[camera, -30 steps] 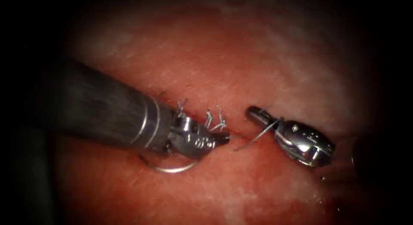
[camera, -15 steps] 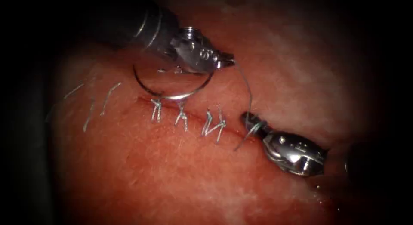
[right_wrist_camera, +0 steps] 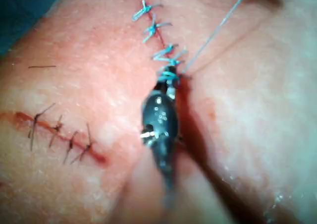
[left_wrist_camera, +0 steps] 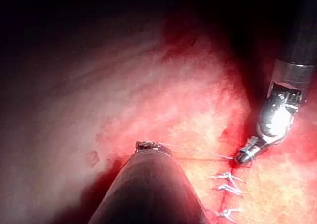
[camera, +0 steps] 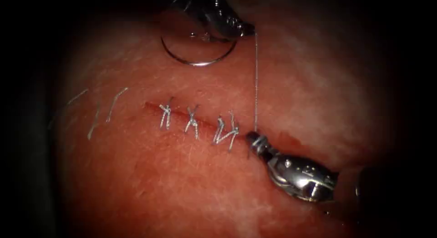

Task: Wound Closure

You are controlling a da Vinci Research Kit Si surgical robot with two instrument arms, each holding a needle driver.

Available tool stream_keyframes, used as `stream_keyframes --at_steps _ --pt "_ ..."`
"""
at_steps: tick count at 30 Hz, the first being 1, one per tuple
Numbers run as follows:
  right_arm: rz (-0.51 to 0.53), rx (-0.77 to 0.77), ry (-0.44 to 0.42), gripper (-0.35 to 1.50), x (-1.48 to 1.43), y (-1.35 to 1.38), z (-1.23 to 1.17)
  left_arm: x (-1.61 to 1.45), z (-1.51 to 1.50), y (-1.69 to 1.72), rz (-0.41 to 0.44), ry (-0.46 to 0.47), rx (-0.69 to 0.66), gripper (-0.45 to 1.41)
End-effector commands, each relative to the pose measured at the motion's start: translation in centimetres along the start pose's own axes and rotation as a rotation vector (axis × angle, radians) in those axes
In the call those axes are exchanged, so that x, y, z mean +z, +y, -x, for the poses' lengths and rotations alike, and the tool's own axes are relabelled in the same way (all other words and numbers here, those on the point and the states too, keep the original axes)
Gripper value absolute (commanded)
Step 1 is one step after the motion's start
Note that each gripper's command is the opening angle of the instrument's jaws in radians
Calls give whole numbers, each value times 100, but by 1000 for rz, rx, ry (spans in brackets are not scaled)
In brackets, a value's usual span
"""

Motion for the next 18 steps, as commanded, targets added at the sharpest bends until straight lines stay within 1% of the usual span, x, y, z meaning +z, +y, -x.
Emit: stream_keyframes --at_steps 1,2,4,5,6,9,10,12,16,18 --pt "-13 4 -8 -35 -8 -20 11 9 2 2 -11 16 -6 -45" --pt "-20 4 -7 -35 -14 -26 10 13 3 -9 -39 40 -15 -45" --pt "-21 -2 -7 -35 -17 -28 10 16 3 -21 -71 63 -31 -45" --pt "-21 -2 -7 -35 -17 -28 10 16 3 -21 -71 63 -31 -45" --pt "-23 -2 -7 -35 -19 -29 10 19 4 -33 -98 91 -35 -45" --pt "-25 -4 -7 -35 -22 -28 12 20 4 -46 -140 120 -30 -45" --pt "-25 -4 -7 -35 -22 -28 12 20 4 -46 -140 120 -30 -45" --pt "-28 -5 -6 -35 -27 -28 14 20 3 -56 -184 152 -33 -45" --pt "-31 -13 -5 -35 -33 -31 17 21 1 -64 -194 158 -40 -45" --pt "-49 -28 0 -35 -37 -37 19 23 0 -67 -196 156 -36 -45"
